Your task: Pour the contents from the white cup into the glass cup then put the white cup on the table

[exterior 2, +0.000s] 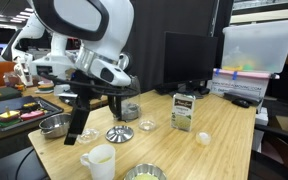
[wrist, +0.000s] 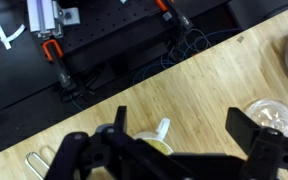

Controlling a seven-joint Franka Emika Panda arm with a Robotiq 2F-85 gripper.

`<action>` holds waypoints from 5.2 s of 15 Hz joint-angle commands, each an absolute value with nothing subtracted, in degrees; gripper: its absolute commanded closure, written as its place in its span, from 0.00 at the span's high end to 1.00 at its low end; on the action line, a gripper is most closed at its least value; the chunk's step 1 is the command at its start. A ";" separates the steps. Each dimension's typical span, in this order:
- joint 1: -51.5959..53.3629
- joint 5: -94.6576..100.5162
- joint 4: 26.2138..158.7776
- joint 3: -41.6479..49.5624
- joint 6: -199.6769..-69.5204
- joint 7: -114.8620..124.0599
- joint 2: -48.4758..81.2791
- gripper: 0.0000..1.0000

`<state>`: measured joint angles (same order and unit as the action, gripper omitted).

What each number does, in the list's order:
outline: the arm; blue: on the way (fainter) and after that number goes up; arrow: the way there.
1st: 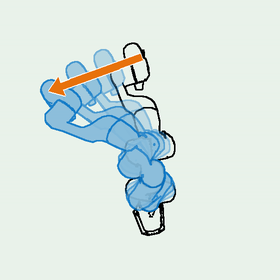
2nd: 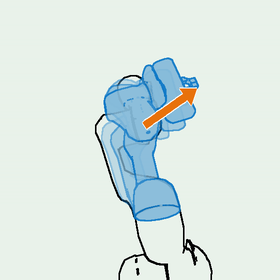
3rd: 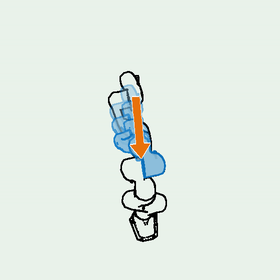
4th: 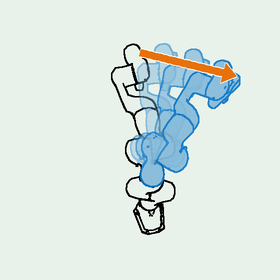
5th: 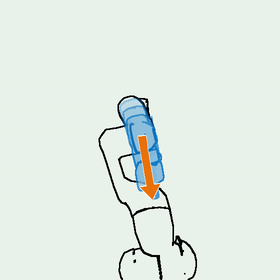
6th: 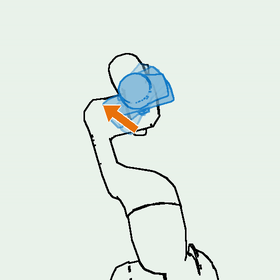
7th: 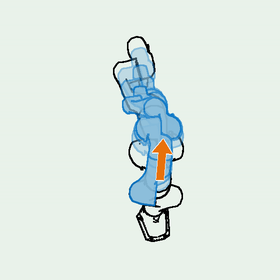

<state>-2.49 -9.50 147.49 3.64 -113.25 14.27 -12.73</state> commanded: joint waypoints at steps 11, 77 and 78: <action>-2.54 -12.98 149.18 2.24 -118.29 16.98 -7.89 1.00; -1.58 12.09 159.58 -0.28 -154.36 49.92 -4.11 0.97; -1.43 12.26 159.81 -0.42 -154.41 50.13 -4.19 0.99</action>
